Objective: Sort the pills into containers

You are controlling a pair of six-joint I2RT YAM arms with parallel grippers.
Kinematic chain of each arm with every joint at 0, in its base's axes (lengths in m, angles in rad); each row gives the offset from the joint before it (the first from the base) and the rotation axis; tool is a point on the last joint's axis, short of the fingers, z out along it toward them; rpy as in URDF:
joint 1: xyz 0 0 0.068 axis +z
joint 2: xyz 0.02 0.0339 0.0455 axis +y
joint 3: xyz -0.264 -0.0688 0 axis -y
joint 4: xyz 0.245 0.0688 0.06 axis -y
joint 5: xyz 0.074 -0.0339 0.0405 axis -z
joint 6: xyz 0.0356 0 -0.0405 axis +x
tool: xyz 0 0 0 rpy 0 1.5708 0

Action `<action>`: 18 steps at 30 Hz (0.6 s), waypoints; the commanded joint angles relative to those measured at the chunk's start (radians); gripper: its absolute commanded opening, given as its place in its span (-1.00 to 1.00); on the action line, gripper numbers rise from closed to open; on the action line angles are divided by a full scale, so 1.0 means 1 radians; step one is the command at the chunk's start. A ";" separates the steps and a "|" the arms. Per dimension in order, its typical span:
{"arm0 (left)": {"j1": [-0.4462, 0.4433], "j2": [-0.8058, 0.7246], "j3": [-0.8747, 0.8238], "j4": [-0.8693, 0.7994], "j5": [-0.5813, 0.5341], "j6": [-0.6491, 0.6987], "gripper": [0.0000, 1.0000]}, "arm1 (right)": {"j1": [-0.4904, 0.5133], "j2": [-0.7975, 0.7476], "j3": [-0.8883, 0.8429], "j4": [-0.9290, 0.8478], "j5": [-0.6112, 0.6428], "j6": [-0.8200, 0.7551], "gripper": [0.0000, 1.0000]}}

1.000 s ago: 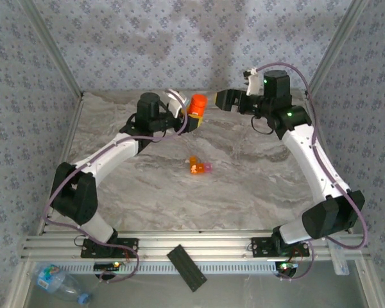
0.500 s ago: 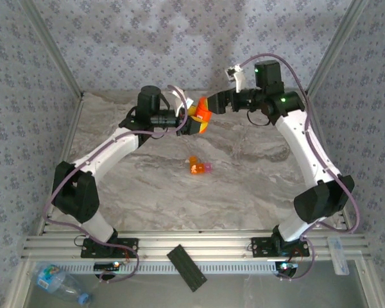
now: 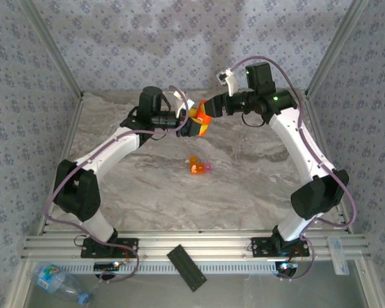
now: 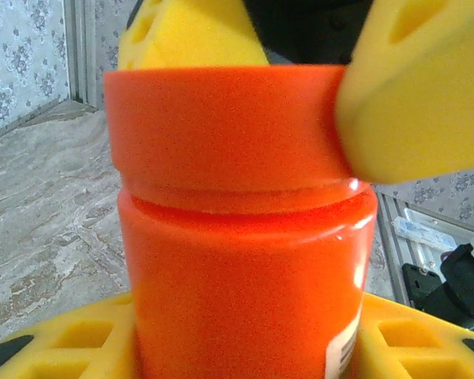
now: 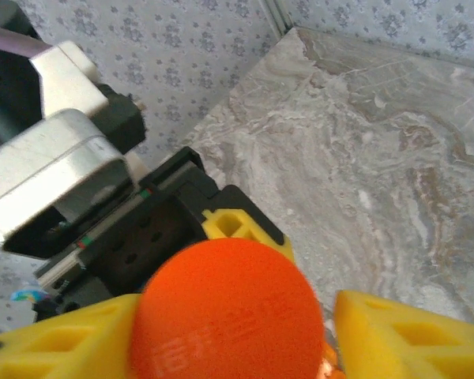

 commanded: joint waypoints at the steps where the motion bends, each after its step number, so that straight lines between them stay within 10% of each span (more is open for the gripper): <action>1: -0.010 -0.007 0.037 0.012 0.031 0.008 -1.00 | 0.004 0.004 0.027 -0.015 -0.015 0.007 0.07; 18: -0.135 -0.064 -0.101 0.275 -0.490 0.017 -1.00 | 0.167 -0.021 -0.233 0.307 0.501 0.485 -0.08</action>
